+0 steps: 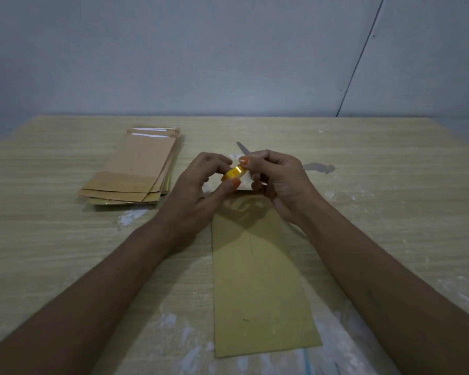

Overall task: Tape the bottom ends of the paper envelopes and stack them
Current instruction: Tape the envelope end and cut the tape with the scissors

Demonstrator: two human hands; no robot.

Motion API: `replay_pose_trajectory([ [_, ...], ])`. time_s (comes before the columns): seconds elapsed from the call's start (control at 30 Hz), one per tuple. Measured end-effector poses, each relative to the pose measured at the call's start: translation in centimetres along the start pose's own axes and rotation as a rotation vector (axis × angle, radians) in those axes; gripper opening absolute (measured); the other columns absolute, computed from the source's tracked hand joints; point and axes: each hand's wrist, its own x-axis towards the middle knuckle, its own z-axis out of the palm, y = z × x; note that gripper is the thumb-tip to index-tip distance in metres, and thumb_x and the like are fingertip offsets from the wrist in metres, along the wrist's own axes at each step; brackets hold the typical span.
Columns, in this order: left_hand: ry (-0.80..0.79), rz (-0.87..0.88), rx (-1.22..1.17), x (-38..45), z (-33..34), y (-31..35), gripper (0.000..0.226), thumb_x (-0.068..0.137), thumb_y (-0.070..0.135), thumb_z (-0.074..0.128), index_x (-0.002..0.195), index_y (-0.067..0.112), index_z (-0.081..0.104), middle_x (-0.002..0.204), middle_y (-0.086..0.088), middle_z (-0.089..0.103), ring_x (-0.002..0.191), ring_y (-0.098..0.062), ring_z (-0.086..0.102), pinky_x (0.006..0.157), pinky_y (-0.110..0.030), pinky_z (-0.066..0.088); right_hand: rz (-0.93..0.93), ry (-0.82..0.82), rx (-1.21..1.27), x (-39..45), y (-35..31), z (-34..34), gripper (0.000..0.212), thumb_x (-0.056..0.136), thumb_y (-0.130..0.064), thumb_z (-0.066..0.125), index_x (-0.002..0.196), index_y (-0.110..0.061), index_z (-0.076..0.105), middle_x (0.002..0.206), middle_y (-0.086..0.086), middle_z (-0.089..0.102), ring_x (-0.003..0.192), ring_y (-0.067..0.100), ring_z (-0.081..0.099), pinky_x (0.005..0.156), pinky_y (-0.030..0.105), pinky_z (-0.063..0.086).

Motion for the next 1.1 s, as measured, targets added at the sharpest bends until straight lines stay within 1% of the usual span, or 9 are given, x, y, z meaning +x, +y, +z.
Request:
replay_pose_trajectory([
  [0.13,-0.032,-0.006,-0.015,0.0,-0.1,0.0,0.011,0.1,0.021,0.057,0.106,0.013,0.063,0.112,0.004,0.064,0.106,-0.004,0.056,0.089,-0.016,0.043,0.02,0.008,-0.058,0.2,-0.2,-0.8,0.014,0.088,-0.013,0.069,0.076,-0.01,0.076,0.07,0.0,0.066,0.058,0.009,0.049,0.057,0.023,0.042],
  [0.23,-0.054,-0.022,-0.047,-0.1,0.0,0.3,0.012,0.101,0.019,0.056,0.104,0.009,0.062,0.103,0.001,0.067,0.094,-0.001,0.058,0.08,-0.007,0.041,0.023,-0.002,-0.143,0.1,-0.4,-1.4,0.013,0.087,-0.018,0.071,0.078,-0.012,0.079,0.075,0.002,0.068,0.063,0.01,0.051,0.06,0.024,0.044],
  [0.4,-0.027,-0.07,-0.076,0.0,0.1,0.4,0.022,0.103,0.023,0.049,0.095,0.004,0.057,0.085,0.007,0.061,0.078,0.006,0.054,0.067,-0.009,0.039,0.002,-0.012,-0.338,0.0,-0.6,-2.3,0.008,0.078,-0.025,0.08,0.073,-0.02,0.079,0.069,0.002,0.062,0.071,0.013,0.055,0.066,0.029,0.044],
  [0.53,-0.021,-0.088,-0.096,0.9,0.6,0.0,0.021,0.103,0.025,0.053,0.09,0.009,0.06,0.087,0.001,0.065,0.087,-0.009,0.059,0.076,-0.021,0.044,0.029,0.016,-0.382,-0.2,-1.2,-2.7,0.006,0.078,-0.02,0.081,0.076,-0.015,0.079,0.07,0.003,0.065,0.066,0.009,0.054,0.062,0.026,0.043],
  [0.63,0.032,-0.107,-0.131,1.8,1.4,0.0,0.028,0.1,0.028,0.058,0.084,0.004,0.058,0.081,-0.013,0.06,0.077,-0.02,0.054,0.068,-0.029,0.041,0.078,0.035,-0.411,-0.3,-1.8,-3.3,0.011,0.081,-0.02,0.079,0.072,-0.016,0.075,0.06,-0.009,0.065,0.06,0.002,0.056,0.064,0.025,0.044],
  [0.7,0.034,-0.124,-0.152,2.2,1.9,0.2,0.029,0.1,0.027,0.058,0.086,0.002,0.058,0.078,-0.013,0.061,0.072,-0.016,0.056,0.064,-0.031,0.043,0.105,0.045,-0.427,-0.5,-2.1,-3.6,0.014,0.084,-0.02,0.076,0.071,-0.016,0.072,0.058,-0.01,0.066,0.061,0.002,0.059,0.064,0.025,0.044],
  [0.77,-0.015,-0.138,-0.146,2.6,2.3,0.0,0.028,0.101,0.027,0.055,0.088,0.002,0.057,0.08,-0.007,0.067,0.073,-0.012,0.068,0.067,-0.035,0.051,0.122,0.062,-0.458,-0.6,-2.3,-3.8,0.016,0.085,-0.021,0.075,0.072,-0.014,0.07,0.06,-0.006,0.067,0.067,0.008,0.063,0.06,0.022,0.045],
  [0.87,-0.089,-0.174,-0.158,2.8,2.6,-0.4,0.035,0.102,0.032,0.05,0.09,0.0,0.053,0.087,-0.018,0.066,0.074,-0.016,0.073,0.07,-0.046,0.056,0.178,0.082,-0.451,-0.6,-2.0,-3.9,0.015,0.086,-0.015,0.075,0.075,-0.008,0.067,0.062,0.004,0.068,0.073,0.022,0.064,0.052,0.024,0.04],
  [1.1,-0.175,-0.169,0.018,2.9,3.0,-1.2,0.035,0.098,0.045,0.049,0.081,0.015,0.055,0.078,-0.015,0.063,0.071,-0.026,0.055,0.065,-0.041,0.043,0.24,0.116,-0.503,-0.7,-1.4,-4.2,0.017,0.086,-0.006,0.071,0.07,-0.005,0.065,0.07,0.018,0.071,0.048,0.017,0.055,0.044,0.023,0.034],
])
